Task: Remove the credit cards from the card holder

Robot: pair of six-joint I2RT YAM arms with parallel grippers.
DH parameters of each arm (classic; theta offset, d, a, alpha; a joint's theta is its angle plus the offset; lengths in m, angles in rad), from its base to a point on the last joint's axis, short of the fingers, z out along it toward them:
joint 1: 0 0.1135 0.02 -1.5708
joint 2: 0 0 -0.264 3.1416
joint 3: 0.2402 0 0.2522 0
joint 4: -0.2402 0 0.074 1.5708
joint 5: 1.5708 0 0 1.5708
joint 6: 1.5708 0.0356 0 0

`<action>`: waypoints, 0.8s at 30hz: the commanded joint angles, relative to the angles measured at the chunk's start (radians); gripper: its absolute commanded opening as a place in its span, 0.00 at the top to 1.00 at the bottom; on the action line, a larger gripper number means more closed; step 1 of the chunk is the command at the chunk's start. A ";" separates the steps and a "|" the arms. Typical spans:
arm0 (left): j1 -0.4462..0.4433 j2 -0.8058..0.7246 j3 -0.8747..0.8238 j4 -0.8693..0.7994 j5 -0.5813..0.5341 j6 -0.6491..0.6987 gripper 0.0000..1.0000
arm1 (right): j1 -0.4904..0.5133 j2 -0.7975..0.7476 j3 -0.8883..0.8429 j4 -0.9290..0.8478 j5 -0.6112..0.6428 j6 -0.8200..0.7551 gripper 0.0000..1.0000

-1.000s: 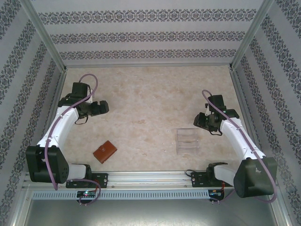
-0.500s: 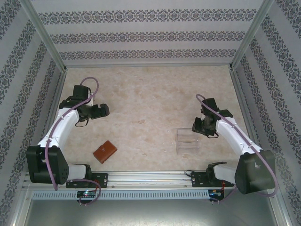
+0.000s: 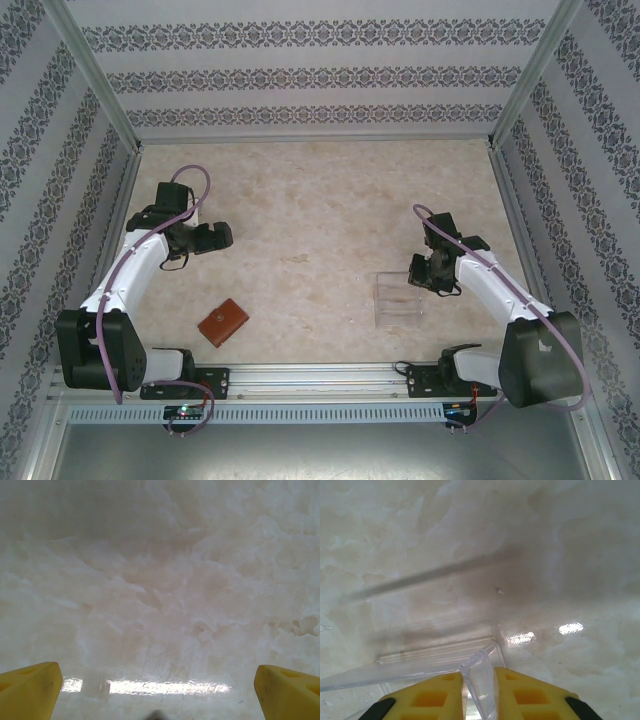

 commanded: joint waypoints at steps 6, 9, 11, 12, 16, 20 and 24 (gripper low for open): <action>-0.006 0.006 -0.005 -0.002 -0.001 0.019 0.01 | 0.022 0.004 -0.001 -0.006 0.017 -0.003 0.84; -0.006 0.006 -0.006 -0.003 -0.004 0.022 0.00 | 0.027 0.000 0.001 -0.010 0.020 -0.004 0.86; -0.006 0.006 -0.005 -0.003 -0.003 0.023 0.01 | 0.029 0.001 0.004 -0.013 0.027 -0.007 0.86; -0.006 0.004 -0.004 -0.005 -0.003 0.025 0.00 | 0.032 0.003 0.007 -0.014 0.030 -0.008 0.87; -0.006 0.002 -0.007 -0.005 -0.009 0.033 0.00 | 0.046 0.006 0.023 -0.026 0.044 -0.009 0.89; -0.006 0.003 -0.006 -0.009 -0.013 0.041 0.00 | 0.063 0.008 0.045 -0.039 0.053 -0.006 0.90; -0.006 0.003 -0.005 -0.011 -0.019 0.053 0.00 | 0.083 0.020 0.079 -0.049 0.059 -0.002 0.90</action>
